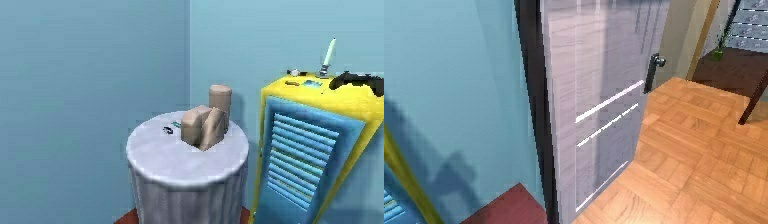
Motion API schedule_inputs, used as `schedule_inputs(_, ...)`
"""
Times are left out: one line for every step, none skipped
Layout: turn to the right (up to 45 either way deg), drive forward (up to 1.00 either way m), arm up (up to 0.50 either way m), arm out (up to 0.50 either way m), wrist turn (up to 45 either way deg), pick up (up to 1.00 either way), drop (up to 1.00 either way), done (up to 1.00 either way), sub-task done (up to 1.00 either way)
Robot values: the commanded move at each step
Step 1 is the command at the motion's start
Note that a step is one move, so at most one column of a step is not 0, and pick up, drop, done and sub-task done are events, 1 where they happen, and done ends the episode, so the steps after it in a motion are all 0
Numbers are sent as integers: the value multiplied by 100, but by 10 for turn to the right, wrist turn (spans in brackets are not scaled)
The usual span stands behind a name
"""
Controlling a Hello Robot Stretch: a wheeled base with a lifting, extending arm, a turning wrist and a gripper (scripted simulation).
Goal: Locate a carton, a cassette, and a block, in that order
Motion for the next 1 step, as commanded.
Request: schedule_inputs(0,0,0,0,0,0,0,100,0)
